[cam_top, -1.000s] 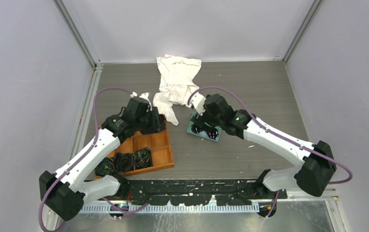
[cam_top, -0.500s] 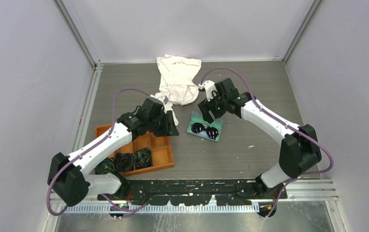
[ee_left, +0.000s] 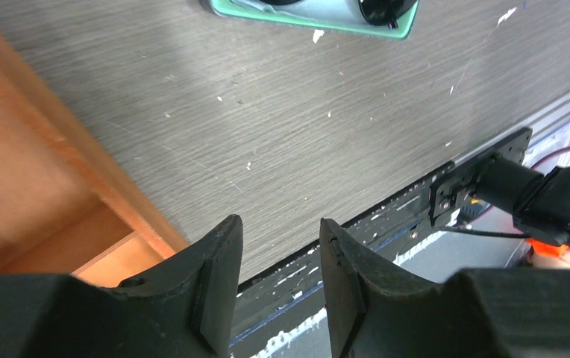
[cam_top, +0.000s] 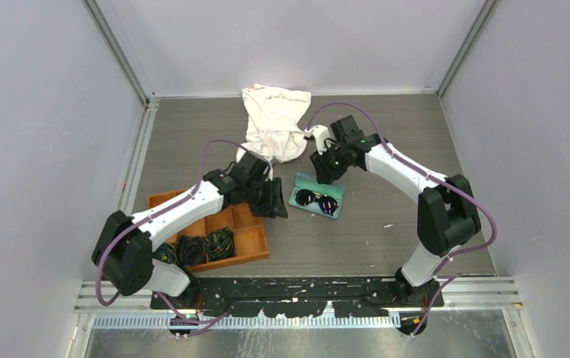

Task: Organize the sunglasses
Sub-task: Close the sunglasses case at the center of the board.

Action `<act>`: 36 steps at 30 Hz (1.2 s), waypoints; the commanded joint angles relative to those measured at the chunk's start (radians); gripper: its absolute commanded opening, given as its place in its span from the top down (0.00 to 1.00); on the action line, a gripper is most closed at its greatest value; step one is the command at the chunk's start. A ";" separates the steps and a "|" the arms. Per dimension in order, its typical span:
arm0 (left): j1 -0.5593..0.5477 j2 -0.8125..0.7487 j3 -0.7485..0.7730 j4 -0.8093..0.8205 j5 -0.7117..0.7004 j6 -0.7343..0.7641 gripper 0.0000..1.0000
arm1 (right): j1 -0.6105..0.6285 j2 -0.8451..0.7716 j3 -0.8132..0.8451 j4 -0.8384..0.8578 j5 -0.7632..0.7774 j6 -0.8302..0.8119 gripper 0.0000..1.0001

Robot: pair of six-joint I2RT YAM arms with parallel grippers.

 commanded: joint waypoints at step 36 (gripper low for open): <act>0.030 0.296 0.164 0.093 0.108 0.018 0.57 | -0.029 -0.095 -0.121 0.139 0.057 0.259 0.76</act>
